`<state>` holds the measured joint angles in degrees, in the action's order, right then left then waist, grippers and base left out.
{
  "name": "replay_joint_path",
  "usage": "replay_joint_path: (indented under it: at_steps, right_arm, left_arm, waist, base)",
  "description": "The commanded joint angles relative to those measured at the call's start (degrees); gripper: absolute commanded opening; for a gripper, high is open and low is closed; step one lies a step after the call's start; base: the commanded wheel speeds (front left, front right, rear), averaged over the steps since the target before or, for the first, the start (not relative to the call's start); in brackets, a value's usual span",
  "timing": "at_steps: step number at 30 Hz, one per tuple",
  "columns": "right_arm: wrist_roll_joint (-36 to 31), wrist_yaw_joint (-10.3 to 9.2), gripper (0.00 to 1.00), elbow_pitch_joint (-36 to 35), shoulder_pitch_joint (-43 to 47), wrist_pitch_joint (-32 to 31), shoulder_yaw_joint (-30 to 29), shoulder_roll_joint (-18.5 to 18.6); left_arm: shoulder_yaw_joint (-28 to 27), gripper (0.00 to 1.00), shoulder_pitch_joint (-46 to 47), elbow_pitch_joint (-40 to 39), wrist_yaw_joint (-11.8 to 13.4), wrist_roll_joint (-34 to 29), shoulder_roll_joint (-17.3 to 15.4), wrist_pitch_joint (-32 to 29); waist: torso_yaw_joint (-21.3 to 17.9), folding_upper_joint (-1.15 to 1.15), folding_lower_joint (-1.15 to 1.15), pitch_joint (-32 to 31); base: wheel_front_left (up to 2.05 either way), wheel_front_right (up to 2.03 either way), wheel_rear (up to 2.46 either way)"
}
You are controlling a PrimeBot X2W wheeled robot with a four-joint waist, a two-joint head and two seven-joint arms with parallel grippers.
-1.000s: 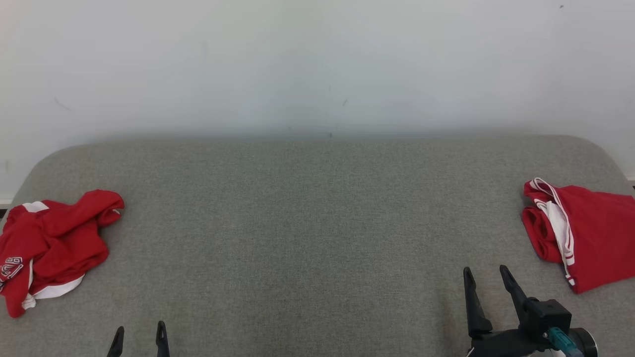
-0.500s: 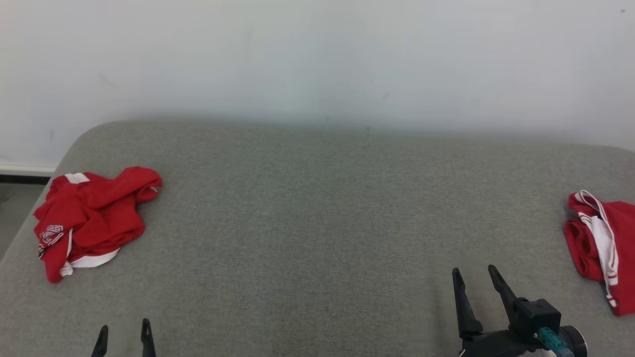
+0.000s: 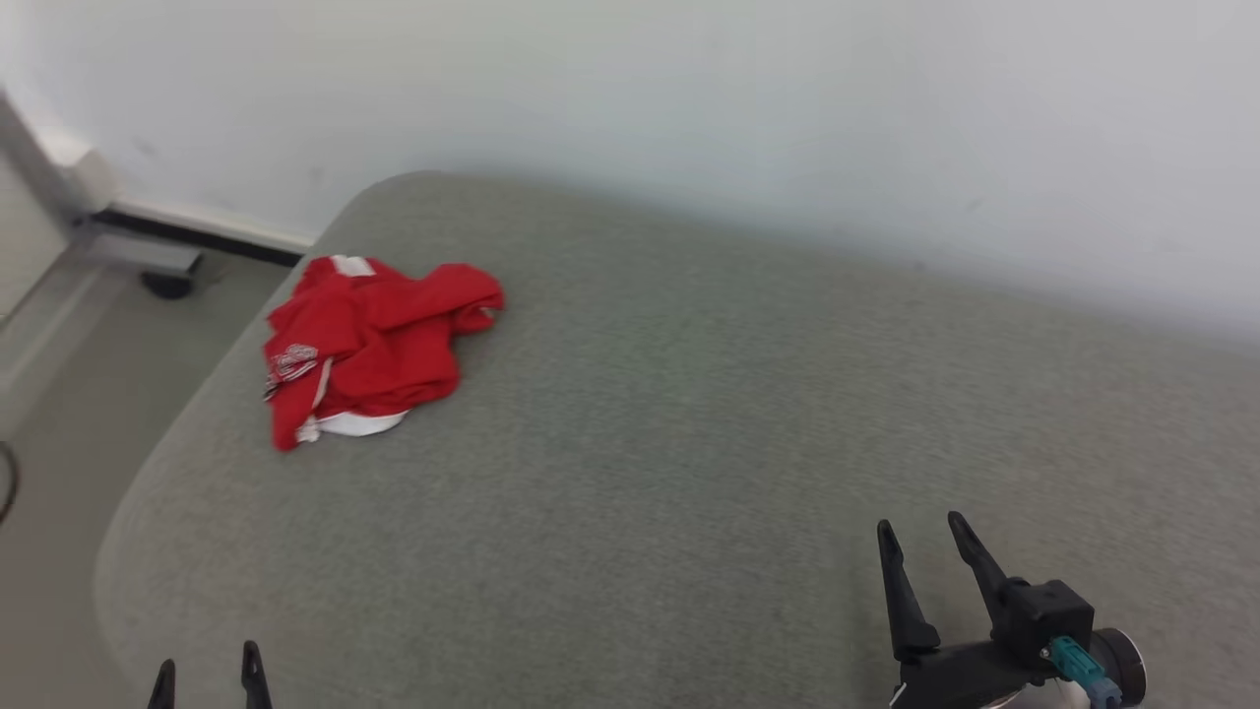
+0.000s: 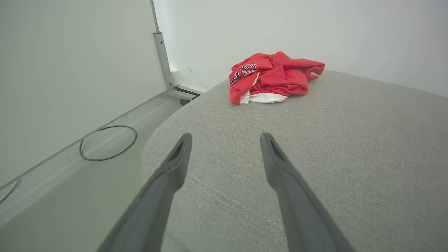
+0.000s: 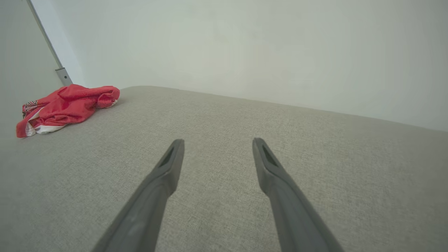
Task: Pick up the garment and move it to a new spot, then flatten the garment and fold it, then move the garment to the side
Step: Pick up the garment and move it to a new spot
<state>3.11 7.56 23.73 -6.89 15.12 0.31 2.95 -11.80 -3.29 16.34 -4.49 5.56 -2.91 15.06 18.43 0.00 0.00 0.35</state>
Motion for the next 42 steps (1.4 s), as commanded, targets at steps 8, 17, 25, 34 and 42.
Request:
replay_joint_path:
  at_steps: [8, 17, 25, 34, 42]
  right_arm:
    - [0.1, -0.17, 1.00, 0.5, -1.1, 0.0, 1.2, -0.1]
    - [-1.2, -0.17, 1.00, 0.8, -2.3, 0.0, 2.0, -0.1]
    - [-3.7, -0.18, 1.00, -0.3, -3.1, 0.0, 1.0, 0.0]
    - [-6.2, -0.18, 1.00, -4.0, -6.4, 0.0, 1.5, 0.8]
    - [-6.3, -0.18, 1.00, -8.7, -10.4, 0.0, 3.0, 3.5]
  left_arm:
    - [-1.2, 1.00, -0.4, -0.4, -0.4, -0.3, 0.0, 0.2]
    - [-3.0, 1.00, 0.1, -0.5, -0.2, 1.4, 0.0, 0.2]
    - [-4.5, 1.00, 4.4, -0.3, -0.5, 0.8, -0.1, 0.2]
    - [-6.4, 1.00, 13.8, 0.8, -2.1, 2.3, -2.3, 0.2]
    - [-1.5, 1.00, 26.5, 7.9, -2.9, 6.1, -8.4, 0.2]
  waist:
    - [11.7, 0.00, 0.00, 1.7]
    - [12.1, 0.00, 0.00, 3.2]
    - [9.2, 0.00, 0.00, 6.1]
    - [3.5, 0.00, 0.00, 12.2]
    - [-0.9, 0.00, 0.00, 18.6]
  base:
    - [0.00, 0.00, 0.00]
    - [0.00, 0.00, 0.00]
    - [0.00, 0.00, 0.00]
    - [0.00, 0.00, 0.00]
    - [0.00, 0.00, 0.00]
